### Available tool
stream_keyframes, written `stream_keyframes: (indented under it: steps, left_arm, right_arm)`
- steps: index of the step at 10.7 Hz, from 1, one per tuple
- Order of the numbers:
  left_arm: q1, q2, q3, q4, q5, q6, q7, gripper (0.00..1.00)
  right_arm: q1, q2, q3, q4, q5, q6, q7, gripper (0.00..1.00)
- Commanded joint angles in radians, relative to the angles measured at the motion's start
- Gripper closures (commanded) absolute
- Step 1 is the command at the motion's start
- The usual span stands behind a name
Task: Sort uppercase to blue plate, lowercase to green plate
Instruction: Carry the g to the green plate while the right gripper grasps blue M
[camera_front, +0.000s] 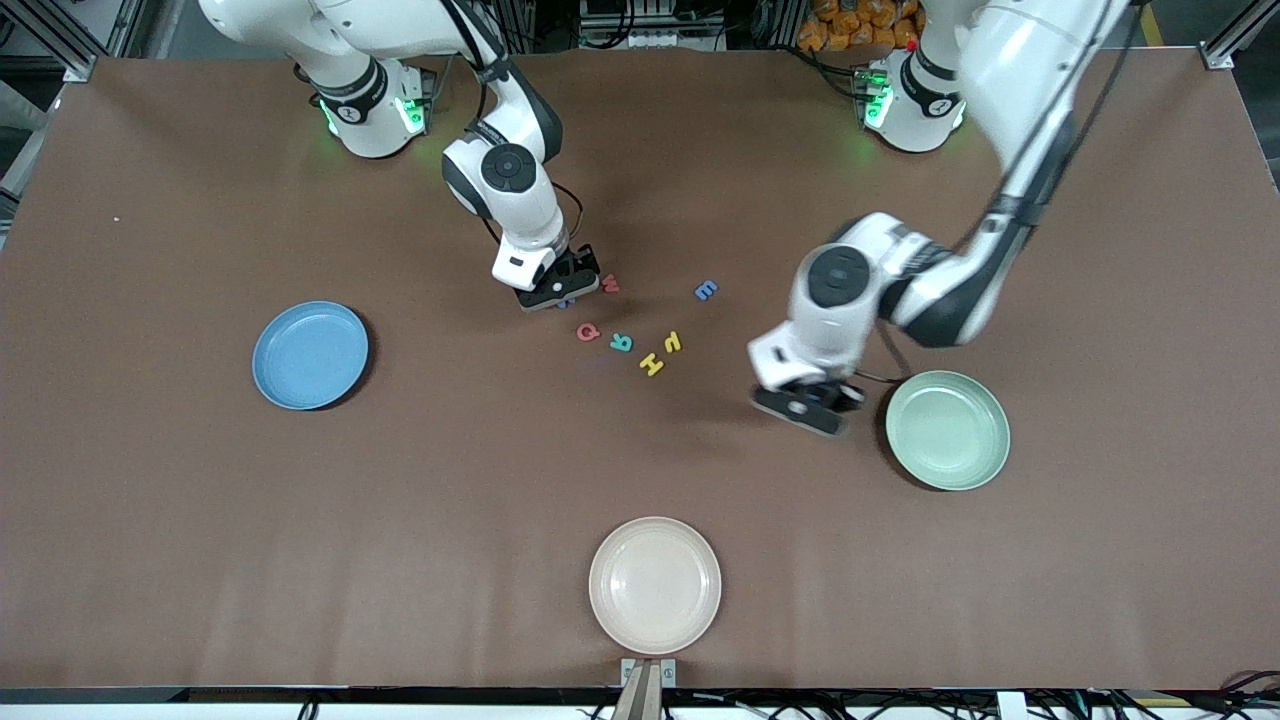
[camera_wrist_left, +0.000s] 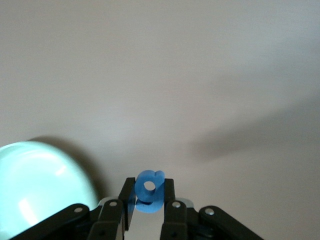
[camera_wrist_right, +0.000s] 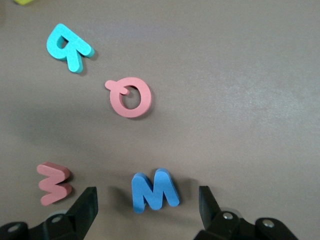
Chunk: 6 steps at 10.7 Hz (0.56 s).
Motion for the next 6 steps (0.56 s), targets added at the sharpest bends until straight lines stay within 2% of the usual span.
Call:
stream_keyframes:
  steps: [1,4,5,6]
  left_arm:
    - [0.163,0.003,-0.009,-0.02,-0.048,0.011,0.084,1.0]
    - [0.248,0.046,0.01,-0.02,-0.071,0.016,0.098,1.0]
    - [0.248,0.064,0.026,-0.012,-0.07,0.019,0.098,0.79]
    - [0.245,0.072,0.026,-0.007,-0.071,0.023,0.092,0.42]
  right_arm:
    - [-0.006,0.02,-0.001,-0.004,-0.002,0.036,-0.092,0.13]
    - [-0.009,0.027,-0.003,-0.004,-0.002,0.036,-0.108,0.19]
    - [-0.009,0.029,-0.003,-0.004,-0.002,0.036,-0.108,0.23]
    - [-0.009,0.027,-0.003,-0.002,-0.002,0.036,-0.109,0.31]
